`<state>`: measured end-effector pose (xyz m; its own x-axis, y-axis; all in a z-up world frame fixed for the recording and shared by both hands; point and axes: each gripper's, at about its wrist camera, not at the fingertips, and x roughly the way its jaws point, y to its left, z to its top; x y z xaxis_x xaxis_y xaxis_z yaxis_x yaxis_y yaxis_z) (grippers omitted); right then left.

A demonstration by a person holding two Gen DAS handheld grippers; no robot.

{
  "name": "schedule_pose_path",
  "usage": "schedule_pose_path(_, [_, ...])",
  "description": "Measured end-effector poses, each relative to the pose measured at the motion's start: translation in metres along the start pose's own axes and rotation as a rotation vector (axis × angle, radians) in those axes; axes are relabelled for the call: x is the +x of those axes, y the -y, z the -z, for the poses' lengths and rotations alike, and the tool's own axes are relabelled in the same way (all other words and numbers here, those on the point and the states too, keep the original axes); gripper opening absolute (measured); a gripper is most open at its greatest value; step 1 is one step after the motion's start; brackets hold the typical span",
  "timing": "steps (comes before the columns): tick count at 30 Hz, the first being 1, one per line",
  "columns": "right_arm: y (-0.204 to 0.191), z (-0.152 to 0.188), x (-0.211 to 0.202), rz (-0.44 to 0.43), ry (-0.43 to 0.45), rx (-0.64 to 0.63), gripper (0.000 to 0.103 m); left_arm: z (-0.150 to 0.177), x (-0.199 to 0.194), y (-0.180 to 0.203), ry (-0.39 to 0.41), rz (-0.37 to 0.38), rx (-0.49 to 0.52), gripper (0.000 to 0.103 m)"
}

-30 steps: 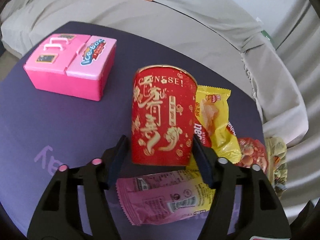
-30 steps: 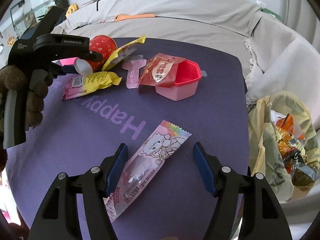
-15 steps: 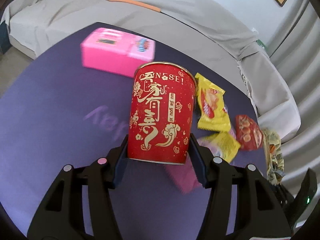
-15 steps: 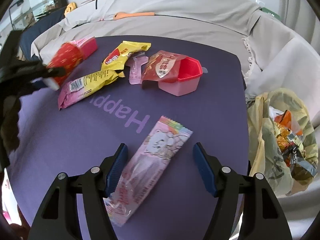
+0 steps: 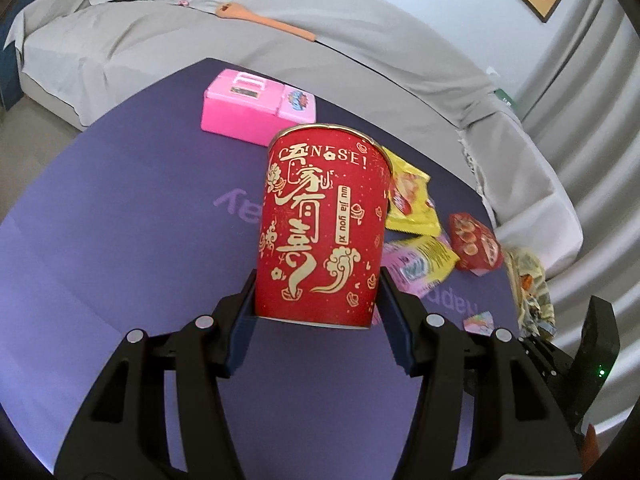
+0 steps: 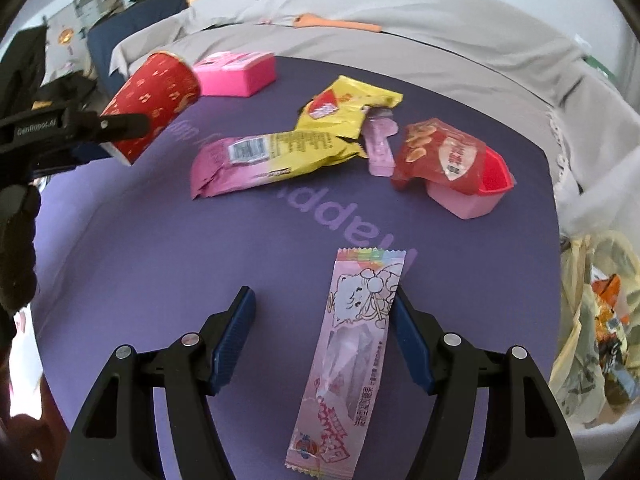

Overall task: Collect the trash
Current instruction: 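Grasp the red paper cup with the left tool while the right tool grasps the pink wrapper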

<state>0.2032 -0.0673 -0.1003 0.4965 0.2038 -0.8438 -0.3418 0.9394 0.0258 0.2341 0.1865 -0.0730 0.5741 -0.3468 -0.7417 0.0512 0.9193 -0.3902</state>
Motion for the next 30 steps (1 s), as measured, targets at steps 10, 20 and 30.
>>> schedule_pose_path(10, [0.005, 0.019, -0.015, -0.038, -0.045, -0.033, 0.065, 0.019, 0.0, 0.011, -0.035, 0.03, 0.006, 0.053])
schedule_pose_path(20, [0.03, 0.043, -0.032, 0.0, -0.028, 0.012, 0.064, 0.024, -0.006, 0.016, -0.026, 0.026, 0.022, 0.053])
schedule_pose_path(30, [0.023, 0.024, -0.016, -0.008, 0.013, 0.001, 0.061, 0.028, -0.003, 0.024, -0.034, 0.023, 0.049, 0.053])
